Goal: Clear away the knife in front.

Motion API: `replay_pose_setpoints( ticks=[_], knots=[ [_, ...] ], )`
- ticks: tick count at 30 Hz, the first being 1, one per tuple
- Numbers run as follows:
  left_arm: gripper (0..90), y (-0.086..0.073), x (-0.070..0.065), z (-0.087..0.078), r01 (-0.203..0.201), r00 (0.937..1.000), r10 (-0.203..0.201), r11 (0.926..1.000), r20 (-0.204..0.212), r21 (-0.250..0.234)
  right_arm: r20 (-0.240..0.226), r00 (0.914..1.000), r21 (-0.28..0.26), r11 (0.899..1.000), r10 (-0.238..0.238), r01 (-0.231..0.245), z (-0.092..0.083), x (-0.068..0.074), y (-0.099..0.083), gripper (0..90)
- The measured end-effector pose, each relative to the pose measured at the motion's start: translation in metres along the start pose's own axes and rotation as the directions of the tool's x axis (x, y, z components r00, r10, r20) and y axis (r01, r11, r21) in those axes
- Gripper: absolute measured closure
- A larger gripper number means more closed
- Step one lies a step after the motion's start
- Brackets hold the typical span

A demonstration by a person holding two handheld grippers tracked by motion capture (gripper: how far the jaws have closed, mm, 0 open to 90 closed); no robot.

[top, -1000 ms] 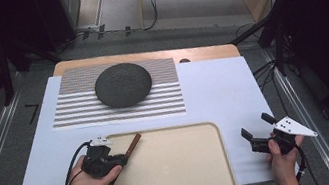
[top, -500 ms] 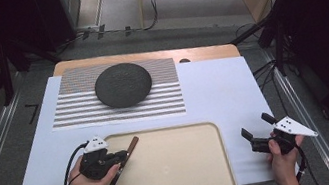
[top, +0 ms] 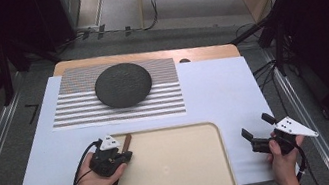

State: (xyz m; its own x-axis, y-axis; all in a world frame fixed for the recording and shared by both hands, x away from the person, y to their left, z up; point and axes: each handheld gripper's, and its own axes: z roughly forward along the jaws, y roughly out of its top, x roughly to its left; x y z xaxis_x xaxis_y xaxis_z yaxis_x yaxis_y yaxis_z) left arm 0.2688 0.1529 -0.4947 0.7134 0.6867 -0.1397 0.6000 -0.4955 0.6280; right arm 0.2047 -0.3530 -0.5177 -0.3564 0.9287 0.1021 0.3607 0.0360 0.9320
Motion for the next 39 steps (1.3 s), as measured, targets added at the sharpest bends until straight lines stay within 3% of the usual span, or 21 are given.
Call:
replay_pose_setpoints(
  ticks=[9, 16, 28, 30, 32, 34, 37, 39],
  knots=[
    [90.0, -0.011, 0.015, -0.014, 0.015, 0.9997, -0.015, 0.9999, 0.019, 0.008, 0.006, 1.0, 0.002, 1.0, -0.003, 0.003, 0.001, 0.0, 0.0, 0.0],
    [90.0, -0.019, 0.026, -0.023, 0.052, 0.9983, -0.052, 0.9986, 0.025, 0.006, 0.004, 1.0, 0.003, 1.0, 0.002, -0.002, 0.001, 0.0, 0.0, 0.0],
    [90.0, -0.023, 0.033, -0.026, 0.04, 0.9984, -0.04, 0.9992, 0.04, -0.005, 0.005, 1.0, 0.002, 1.0, -0.001, 0.001, 0.001, -0.001, 0.0, 0.0],
    [90.0, -0.024, 0.034, -0.027, 0.046, 0.9964, -0.044, 0.9984, 0.073, -0.031, 0.001, 1.0, 0.0, 1.0, 0.002, -0.002, 0.001, -0.001, 0.0, 0.0],
    [90.0, -0.024, 0.036, -0.031, 0.065, 0.9905, -0.056, 0.9956, 0.126, -0.067, 0.0, 1.0, -0.001, 1.0, 0.002, -0.002, 0.001, -0.001, 0.0, 0.0],
    [89.0, -0.023, 0.037, -0.035, 0.062, 0.9865, -0.045, 0.9923, 0.158, -0.107, 0.0, 1.0, -0.001, 1.0, 0.006, -0.006, 0.001, -0.001, 0.0, 0.0],
    [82.1, -0.023, 0.036, -0.041, 0.057, 0.9848, -0.028, 0.984, 0.171, -0.169, 0.001, 1.0, -0.001, 1.0, -0.001, 0.001, 0.001, -0.001, 0.0, 0.0],
    [76.9, -0.024, 0.035, -0.045, 0.049, 0.9871, -0.016, 0.9782, 0.159, -0.202, 0.001, 1.0, 0.002, 1.0, 0.0, 0.0, 0.001, -0.001, 0.0, 0.0]
  ],
)
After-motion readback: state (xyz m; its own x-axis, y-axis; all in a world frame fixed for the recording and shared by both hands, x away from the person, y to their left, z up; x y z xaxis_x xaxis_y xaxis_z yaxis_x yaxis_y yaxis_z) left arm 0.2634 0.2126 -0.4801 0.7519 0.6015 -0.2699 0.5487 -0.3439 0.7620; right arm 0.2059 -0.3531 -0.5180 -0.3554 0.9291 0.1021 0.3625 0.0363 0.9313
